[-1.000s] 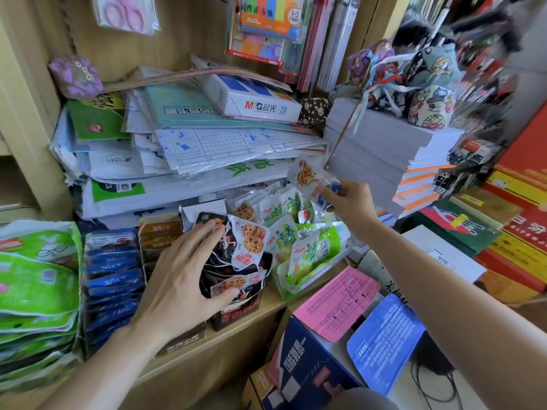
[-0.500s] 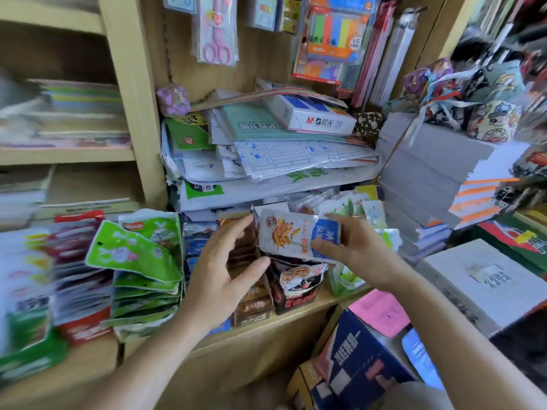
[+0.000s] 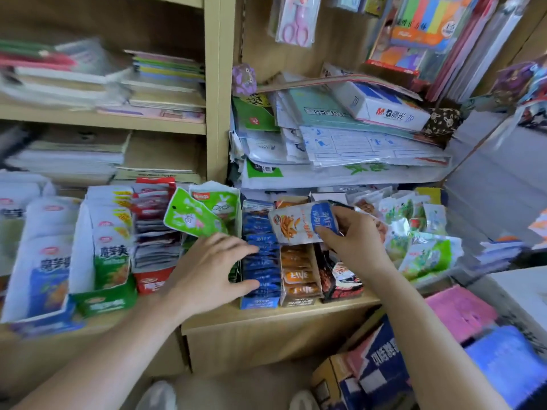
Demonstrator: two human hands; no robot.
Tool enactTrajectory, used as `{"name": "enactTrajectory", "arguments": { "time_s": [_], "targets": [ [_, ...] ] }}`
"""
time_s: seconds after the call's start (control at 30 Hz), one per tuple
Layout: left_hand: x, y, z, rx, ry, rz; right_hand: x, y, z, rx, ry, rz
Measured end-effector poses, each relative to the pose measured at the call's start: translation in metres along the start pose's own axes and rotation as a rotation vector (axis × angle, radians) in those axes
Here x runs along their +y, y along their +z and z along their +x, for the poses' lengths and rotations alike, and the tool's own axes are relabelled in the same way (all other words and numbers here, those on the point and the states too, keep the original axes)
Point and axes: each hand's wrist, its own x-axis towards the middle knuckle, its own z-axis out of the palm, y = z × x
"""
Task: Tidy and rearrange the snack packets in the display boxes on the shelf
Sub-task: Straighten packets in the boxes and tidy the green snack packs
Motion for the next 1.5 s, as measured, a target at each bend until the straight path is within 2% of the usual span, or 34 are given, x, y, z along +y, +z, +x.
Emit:
{"name": "enactTrajectory", "arguments": {
  "time_s": [0.2,0.43,0.6,0.77,0.93,1.0,1.13,1.3,1.4,1.5],
  "targets": [
    [0.000,0.005,0.004,0.040,-0.012,0.067,0.001,0.000,0.003,0.018,0.100,0.203],
    [-0.002,0.006,0.006,0.057,0.000,0.028,-0.003,0.005,0.012,0.198,-0.016,0.250],
    [-0.002,0.009,0.000,0.052,0.028,0.034,-0.004,0.022,0.020,0.075,-0.117,0.141],
    [-0.002,0.010,0.000,0.047,0.034,0.042,-0.001,0.036,0.026,0.034,-0.219,0.027],
    [-0.002,0.010,0.000,0.042,0.032,0.047,0.002,0.052,0.030,-0.004,-0.429,-0.282],
    [-0.002,0.010,0.000,0.041,0.027,0.046,0.006,0.063,0.035,-0.023,-0.458,-0.349],
    [-0.002,0.010,-0.001,0.037,0.022,0.059,0.014,0.084,0.040,-0.028,-0.431,-0.347],
    [0.002,0.004,0.001,0.099,-0.005,0.103,0.012,0.080,0.037,0.082,-0.346,-0.111],
    [0.007,0.003,0.006,0.143,0.034,0.195,0.011,0.079,0.034,0.129,-0.395,-0.121],
    [0.008,0.008,0.010,0.101,0.033,0.276,0.014,0.079,0.035,0.139,-0.415,-0.185]
  ]
}}
